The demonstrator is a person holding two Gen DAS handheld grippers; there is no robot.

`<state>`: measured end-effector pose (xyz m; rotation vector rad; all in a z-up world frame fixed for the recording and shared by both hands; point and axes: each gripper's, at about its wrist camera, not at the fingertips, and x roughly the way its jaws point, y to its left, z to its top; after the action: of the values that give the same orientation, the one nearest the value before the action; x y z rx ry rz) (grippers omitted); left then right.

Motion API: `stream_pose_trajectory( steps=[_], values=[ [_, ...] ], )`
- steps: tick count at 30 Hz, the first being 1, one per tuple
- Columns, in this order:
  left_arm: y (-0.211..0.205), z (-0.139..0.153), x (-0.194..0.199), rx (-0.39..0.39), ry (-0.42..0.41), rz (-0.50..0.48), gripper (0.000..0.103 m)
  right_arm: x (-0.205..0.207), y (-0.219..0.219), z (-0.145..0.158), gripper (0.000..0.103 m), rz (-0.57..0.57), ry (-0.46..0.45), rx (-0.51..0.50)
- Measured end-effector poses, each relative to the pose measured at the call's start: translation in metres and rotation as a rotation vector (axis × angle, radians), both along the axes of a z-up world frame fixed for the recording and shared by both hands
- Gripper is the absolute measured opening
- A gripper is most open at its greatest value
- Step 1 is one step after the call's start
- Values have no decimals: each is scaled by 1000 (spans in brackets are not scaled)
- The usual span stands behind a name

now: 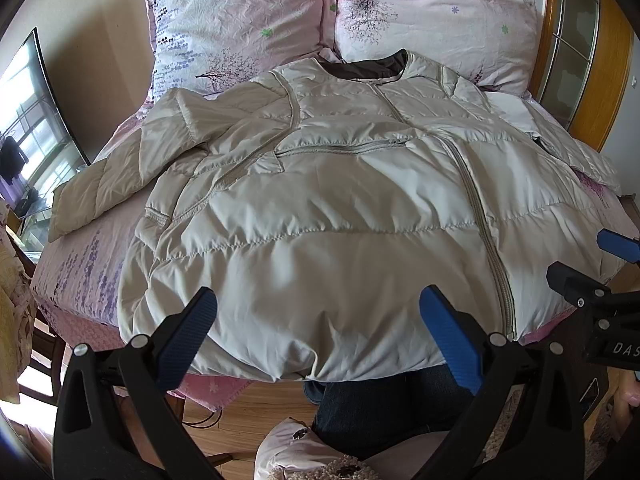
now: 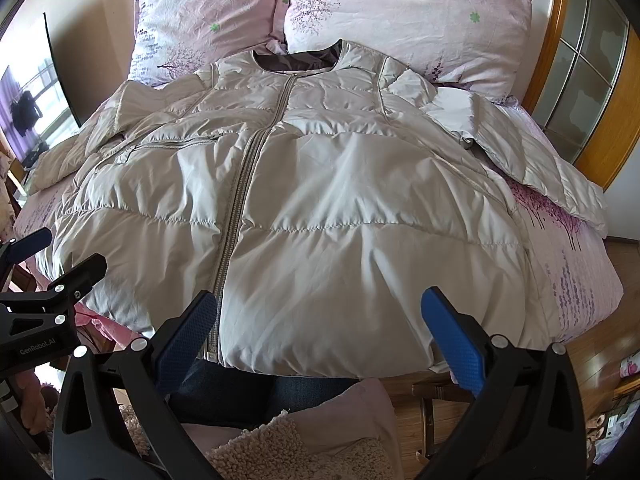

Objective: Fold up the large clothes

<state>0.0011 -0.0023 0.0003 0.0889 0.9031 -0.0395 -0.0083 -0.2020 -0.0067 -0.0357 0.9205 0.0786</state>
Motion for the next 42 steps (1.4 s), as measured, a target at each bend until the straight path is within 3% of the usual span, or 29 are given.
stream_pose_trajectory(
  steps=[42],
  values=[
    [2, 1, -3, 2, -2, 1, 101, 1, -3, 1, 102, -8, -3, 26]
  ],
)
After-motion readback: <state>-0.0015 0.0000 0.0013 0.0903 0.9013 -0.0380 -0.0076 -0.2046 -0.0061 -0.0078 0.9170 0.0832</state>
